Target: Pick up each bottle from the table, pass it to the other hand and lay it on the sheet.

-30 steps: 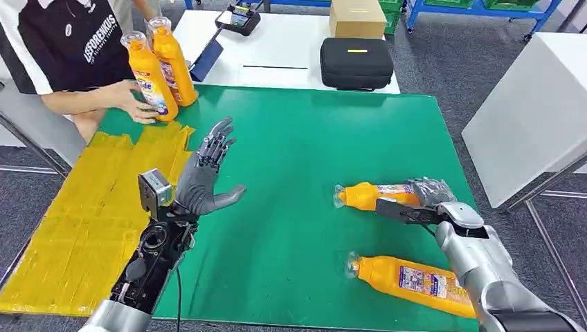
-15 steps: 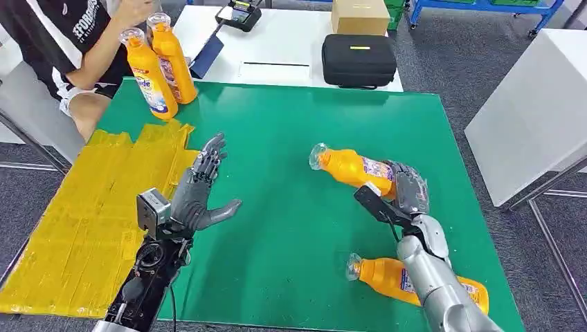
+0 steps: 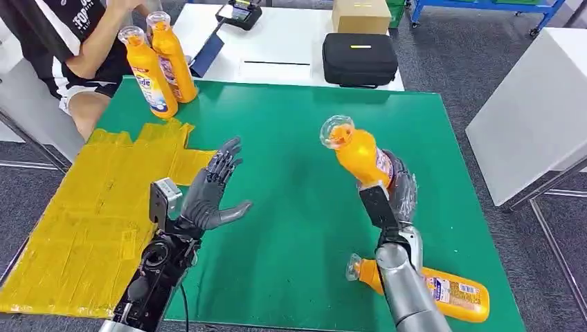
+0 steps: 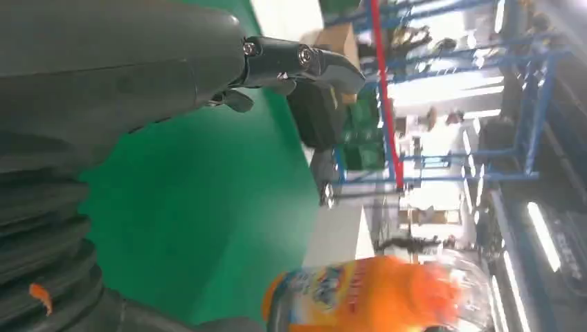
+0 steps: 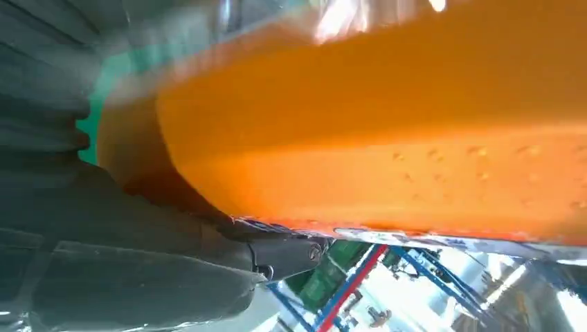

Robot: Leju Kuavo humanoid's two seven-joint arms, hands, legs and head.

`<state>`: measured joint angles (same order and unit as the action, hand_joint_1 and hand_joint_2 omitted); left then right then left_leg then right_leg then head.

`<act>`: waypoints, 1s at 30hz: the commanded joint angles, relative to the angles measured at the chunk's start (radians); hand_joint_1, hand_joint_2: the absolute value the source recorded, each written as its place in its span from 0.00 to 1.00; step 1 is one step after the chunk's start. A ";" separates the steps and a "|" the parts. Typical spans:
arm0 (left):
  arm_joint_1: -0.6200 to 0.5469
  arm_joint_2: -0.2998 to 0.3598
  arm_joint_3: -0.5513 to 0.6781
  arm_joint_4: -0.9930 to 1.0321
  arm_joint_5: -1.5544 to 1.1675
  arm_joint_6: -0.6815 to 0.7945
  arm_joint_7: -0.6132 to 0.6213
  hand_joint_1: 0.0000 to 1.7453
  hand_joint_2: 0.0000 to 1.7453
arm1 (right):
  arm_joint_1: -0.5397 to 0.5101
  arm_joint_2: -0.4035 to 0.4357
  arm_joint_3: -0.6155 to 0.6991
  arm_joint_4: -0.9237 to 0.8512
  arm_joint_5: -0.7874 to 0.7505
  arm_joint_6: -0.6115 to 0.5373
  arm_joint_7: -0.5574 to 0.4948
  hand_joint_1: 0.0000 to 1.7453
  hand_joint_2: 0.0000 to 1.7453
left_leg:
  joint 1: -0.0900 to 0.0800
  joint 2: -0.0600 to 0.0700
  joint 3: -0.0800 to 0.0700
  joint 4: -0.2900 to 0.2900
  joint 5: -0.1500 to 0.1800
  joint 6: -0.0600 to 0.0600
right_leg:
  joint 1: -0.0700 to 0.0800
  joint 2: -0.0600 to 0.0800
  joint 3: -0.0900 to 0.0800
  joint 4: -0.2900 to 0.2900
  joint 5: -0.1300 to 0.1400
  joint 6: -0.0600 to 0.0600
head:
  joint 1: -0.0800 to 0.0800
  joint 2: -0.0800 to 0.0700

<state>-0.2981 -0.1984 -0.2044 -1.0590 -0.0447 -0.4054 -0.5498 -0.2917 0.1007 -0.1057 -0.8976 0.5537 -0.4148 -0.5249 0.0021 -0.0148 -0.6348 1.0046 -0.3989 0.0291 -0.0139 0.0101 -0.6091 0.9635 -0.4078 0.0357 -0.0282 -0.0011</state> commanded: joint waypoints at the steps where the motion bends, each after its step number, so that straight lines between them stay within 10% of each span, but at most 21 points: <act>1: -0.089 -0.011 -0.081 0.037 0.051 -0.046 0.084 0.00 1.00 | 0.011 0.084 0.134 -0.093 -0.114 0.111 -0.015 1.00 1.00 | 0.000 0.003 0.004 0.001 -0.003 -0.002 | 0.000 0.001 0.003 0.001 -0.002 -0.002 | 0.000 0.000; 30: -0.157 -0.013 -0.163 0.127 0.160 0.002 0.122 0.00 1.00 | -0.077 0.165 0.445 0.141 -0.160 0.170 -0.010 1.00 1.00 | 0.000 0.003 0.004 -0.001 -0.001 -0.002 | 0.000 0.002 0.003 -0.001 -0.001 -0.002 | 0.000 0.000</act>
<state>-0.3950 -0.2373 -0.3327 -1.0365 0.0950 -0.4253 -0.4284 -0.2986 0.2392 0.2350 -0.9365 0.3891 -0.2426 -0.5360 0.0023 -0.0144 -0.6351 1.0045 -0.3988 0.0290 -0.0138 0.0105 -0.6093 0.9635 -0.4079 0.0356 -0.0282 -0.0011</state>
